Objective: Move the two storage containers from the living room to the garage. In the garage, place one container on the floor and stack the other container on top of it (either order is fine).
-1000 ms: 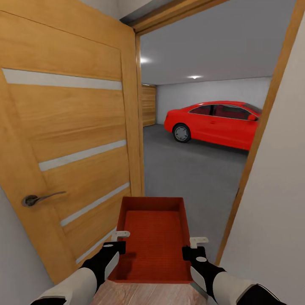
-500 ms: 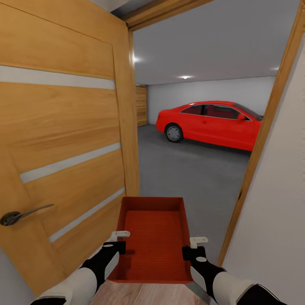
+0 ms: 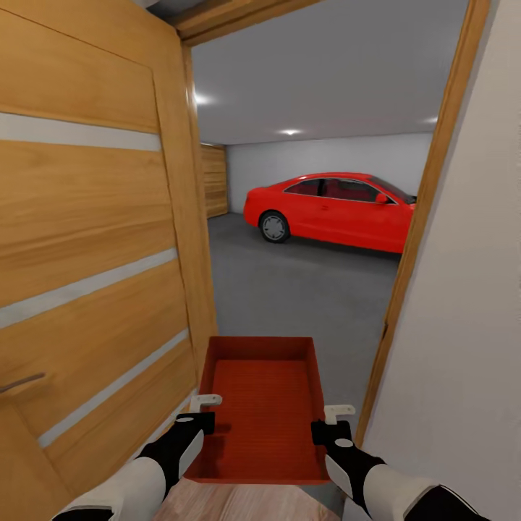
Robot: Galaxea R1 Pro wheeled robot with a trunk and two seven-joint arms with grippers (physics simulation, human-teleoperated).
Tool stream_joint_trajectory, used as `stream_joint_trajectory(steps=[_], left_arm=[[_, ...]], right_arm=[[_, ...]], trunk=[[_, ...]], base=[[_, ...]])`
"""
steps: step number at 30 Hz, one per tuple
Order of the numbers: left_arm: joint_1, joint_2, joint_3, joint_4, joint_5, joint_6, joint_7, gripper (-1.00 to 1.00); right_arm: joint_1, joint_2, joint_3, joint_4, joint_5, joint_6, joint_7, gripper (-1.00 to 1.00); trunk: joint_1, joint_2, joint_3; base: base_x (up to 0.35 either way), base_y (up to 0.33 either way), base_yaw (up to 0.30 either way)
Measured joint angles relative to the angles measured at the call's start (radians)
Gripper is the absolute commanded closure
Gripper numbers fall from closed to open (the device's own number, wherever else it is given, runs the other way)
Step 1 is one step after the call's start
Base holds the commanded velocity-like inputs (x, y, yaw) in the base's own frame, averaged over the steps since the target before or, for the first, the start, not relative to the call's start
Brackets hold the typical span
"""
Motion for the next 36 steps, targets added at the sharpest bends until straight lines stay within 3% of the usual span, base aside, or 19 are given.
stream_joint_trajectory(steps=[13,36], left_arm=[[0.000,0.000,-0.001,0.000,0.001,0.000,0.000,1.00],[0.000,0.000,0.000,0.000,0.000,0.000,0.000,1.00]], right_arm=[[0.000,0.000,0.001,0.000,-0.001,0.000,0.000,1.00],[0.000,0.000,0.000,0.000,0.000,0.000,0.000,1.00]], trunk=[[0.000,0.000,0.000],[0.000,0.000,0.000]], base=[[0.104,0.029,-0.019],[0.046,0.028,-0.165]])
